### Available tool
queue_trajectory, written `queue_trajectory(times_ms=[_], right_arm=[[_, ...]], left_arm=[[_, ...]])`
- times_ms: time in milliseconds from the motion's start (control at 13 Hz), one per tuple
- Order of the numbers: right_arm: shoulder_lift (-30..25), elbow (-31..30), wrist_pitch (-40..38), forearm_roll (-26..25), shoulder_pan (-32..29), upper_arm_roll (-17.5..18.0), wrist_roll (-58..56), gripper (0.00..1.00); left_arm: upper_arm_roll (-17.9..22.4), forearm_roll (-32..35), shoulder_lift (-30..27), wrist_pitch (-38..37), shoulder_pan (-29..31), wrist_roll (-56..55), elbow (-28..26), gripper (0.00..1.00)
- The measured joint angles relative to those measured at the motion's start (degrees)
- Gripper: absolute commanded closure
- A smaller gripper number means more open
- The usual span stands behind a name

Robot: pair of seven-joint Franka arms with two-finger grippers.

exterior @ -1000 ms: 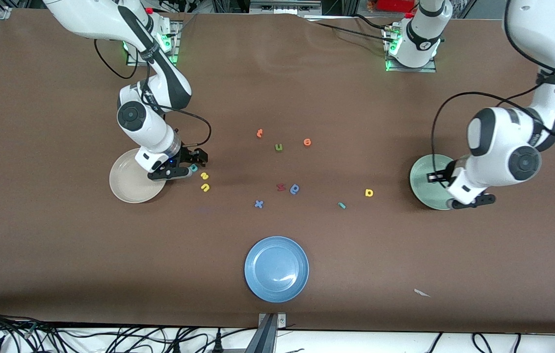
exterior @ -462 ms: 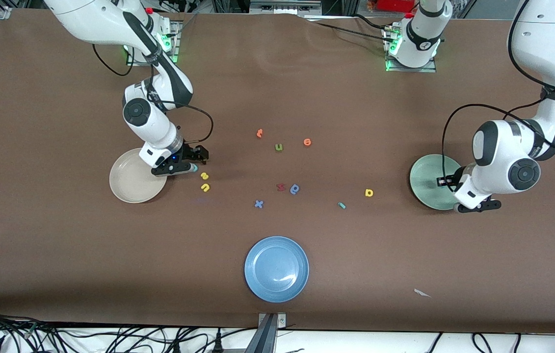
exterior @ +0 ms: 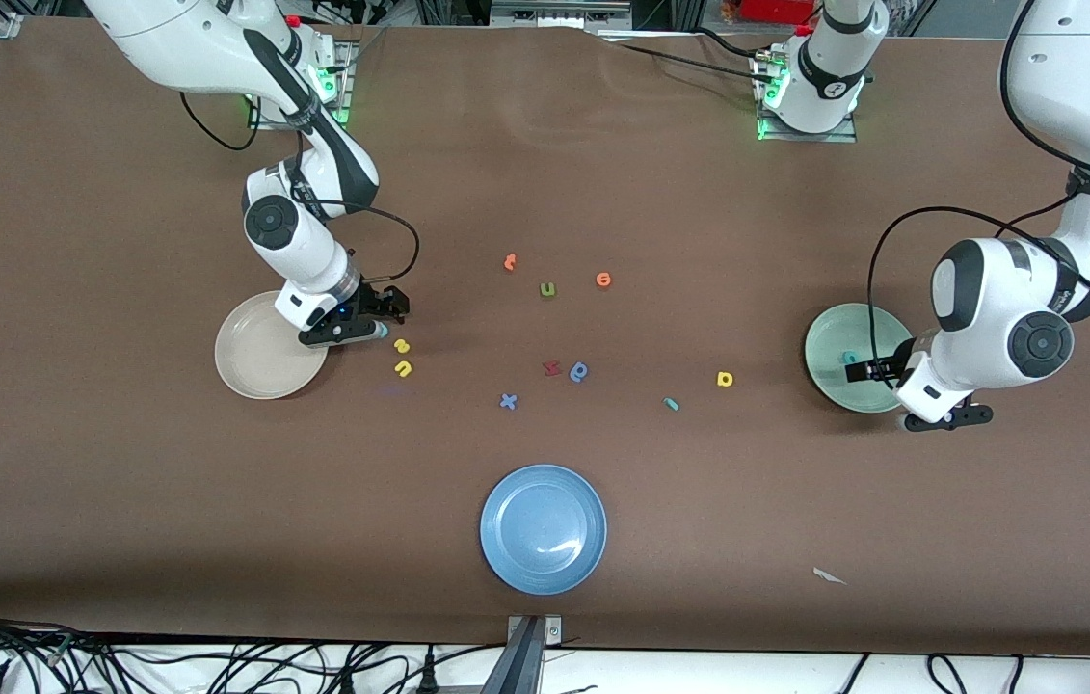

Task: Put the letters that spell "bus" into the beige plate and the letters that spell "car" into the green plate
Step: 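Carry the teal c into the green plate and open the left gripper, then move the left gripper to the yellow a while the right gripper reaches the teal d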

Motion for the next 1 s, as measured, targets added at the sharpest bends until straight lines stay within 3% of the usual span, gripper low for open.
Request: queue_trajectory(times_ms=[462,1000], right_arm=[[2.0,-0.1,3.6,-1.9,0.0,-1.1,-0.1,0.05],[1.9,0.1,4.2,-2.4,1.4,-1.3,-0.1,0.05]], left_arm=[[-8.2,-1.9,-0.2,0.2,-1.3,-16.8,0.6,0.06],[-8.5,-1.9,3.0,8.4,-6.7,-23.8,0.5,0.06]])
